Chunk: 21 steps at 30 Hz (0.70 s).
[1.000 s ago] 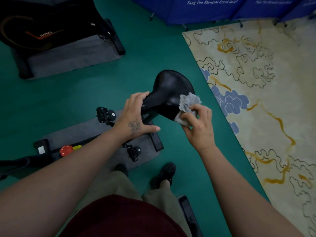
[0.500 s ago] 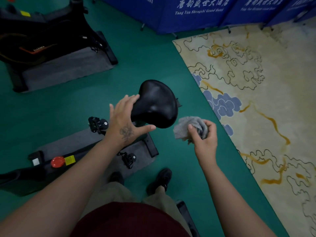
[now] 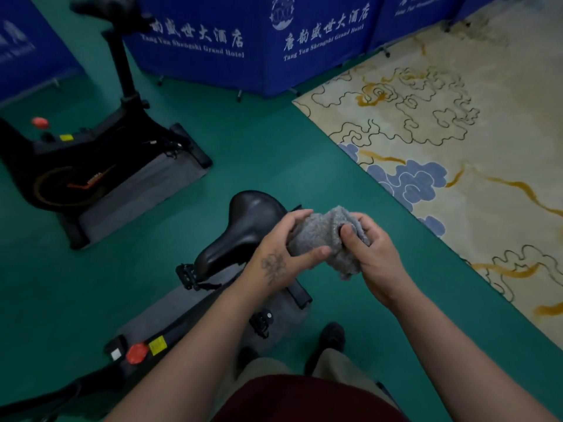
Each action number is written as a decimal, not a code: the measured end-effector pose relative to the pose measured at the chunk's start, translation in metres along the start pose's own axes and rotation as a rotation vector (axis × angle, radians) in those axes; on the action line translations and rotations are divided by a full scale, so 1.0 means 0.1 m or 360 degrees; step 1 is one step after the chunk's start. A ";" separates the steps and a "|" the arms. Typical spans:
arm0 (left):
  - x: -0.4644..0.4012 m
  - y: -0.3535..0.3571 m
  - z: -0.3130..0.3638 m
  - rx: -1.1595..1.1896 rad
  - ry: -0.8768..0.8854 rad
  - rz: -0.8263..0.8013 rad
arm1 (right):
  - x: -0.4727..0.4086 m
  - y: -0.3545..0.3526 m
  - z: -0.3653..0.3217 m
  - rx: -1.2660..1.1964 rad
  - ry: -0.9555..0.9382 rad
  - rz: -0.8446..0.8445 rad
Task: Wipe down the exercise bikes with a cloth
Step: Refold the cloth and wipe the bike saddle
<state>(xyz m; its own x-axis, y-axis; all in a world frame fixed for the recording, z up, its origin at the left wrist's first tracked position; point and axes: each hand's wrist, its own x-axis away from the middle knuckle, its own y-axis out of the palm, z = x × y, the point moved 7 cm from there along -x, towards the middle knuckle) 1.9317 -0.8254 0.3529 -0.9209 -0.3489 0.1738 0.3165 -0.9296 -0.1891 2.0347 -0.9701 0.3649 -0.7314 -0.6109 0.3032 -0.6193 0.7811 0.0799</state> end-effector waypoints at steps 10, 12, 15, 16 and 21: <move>-0.43 0.38 0.46 -0.0473 0.0171 0.0311 | -0.34 -0.45 -0.17 -0.0043 0.0045 -0.0125; -0.52 0.46 0.50 -0.0357 0.0143 0.0363 | -0.39 -0.58 -0.19 -0.0105 0.0056 -0.0270; -0.66 0.58 0.54 -0.0277 0.0083 0.0375 | -0.46 -0.80 -0.21 -0.0053 0.0058 -0.0391; -0.70 0.62 0.53 -0.0272 0.0040 0.0383 | -0.50 -0.89 -0.20 -0.0024 0.0052 -0.0382; -0.84 0.77 0.56 -0.0222 -0.0108 0.0384 | -0.72 -1.28 -0.23 0.0217 -0.0080 -0.0250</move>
<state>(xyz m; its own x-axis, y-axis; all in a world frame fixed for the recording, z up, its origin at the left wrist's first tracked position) 2.0461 -0.8747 0.3776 -0.8040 -0.5695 0.1710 0.4860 -0.7950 -0.3629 2.1731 -1.0228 0.3542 -0.6342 -0.7319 0.2492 -0.7571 0.6533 -0.0077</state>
